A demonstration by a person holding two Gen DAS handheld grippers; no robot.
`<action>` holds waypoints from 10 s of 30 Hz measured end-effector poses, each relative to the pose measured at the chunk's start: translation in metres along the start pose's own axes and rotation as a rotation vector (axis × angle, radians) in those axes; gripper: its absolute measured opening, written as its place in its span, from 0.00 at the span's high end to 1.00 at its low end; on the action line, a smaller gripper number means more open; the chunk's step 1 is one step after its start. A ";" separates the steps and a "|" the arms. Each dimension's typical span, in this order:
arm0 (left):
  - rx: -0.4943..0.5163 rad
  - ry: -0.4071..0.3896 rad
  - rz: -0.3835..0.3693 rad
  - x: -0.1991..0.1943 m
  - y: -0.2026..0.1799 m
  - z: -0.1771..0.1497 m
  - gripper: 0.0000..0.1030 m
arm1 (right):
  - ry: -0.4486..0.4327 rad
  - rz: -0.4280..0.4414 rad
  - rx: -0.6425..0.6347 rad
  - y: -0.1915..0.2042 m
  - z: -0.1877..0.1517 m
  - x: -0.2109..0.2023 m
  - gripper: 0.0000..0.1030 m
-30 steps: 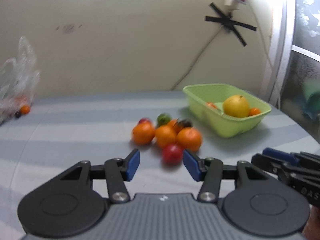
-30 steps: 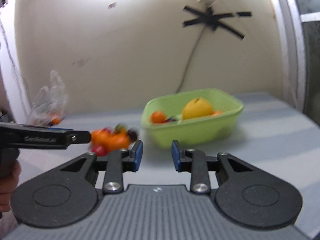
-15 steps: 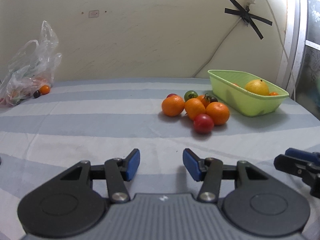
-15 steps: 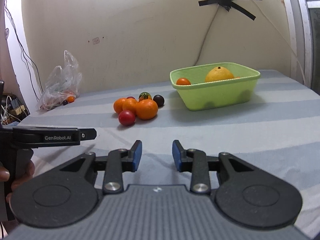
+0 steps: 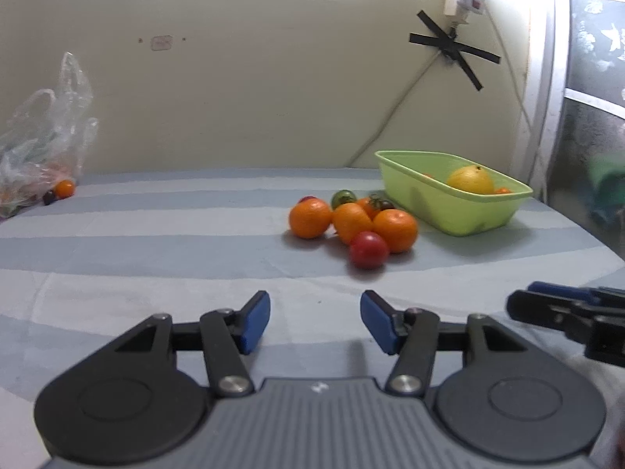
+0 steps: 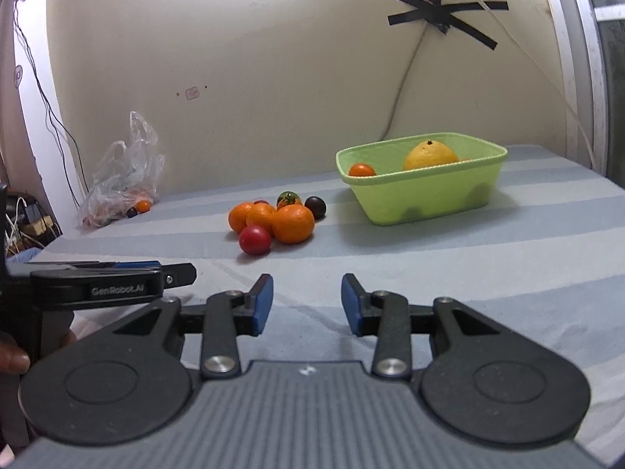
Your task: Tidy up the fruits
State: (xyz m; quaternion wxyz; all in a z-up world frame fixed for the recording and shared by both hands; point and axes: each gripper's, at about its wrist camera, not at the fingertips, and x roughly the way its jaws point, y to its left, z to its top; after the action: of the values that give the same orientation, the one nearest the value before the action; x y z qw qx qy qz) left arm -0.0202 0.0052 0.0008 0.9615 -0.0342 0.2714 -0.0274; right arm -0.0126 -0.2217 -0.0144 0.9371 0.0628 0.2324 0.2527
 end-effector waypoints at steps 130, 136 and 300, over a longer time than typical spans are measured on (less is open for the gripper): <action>-0.082 0.078 -0.353 0.003 0.018 0.008 0.39 | 0.152 -0.380 0.122 0.048 -0.032 -0.043 0.45; -0.081 0.073 -0.355 0.002 0.019 0.008 0.39 | 0.151 -0.380 0.132 0.048 -0.032 -0.043 0.45; -0.224 0.046 -0.162 0.083 0.047 0.081 0.51 | 0.125 0.010 -0.116 0.010 0.037 0.073 0.70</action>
State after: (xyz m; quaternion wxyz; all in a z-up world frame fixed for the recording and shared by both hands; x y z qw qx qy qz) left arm 0.0940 0.0505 0.0225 0.9398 -0.1626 0.2909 -0.0754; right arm 0.0562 -0.1760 -0.0084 0.9215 -0.0061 0.2752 0.2740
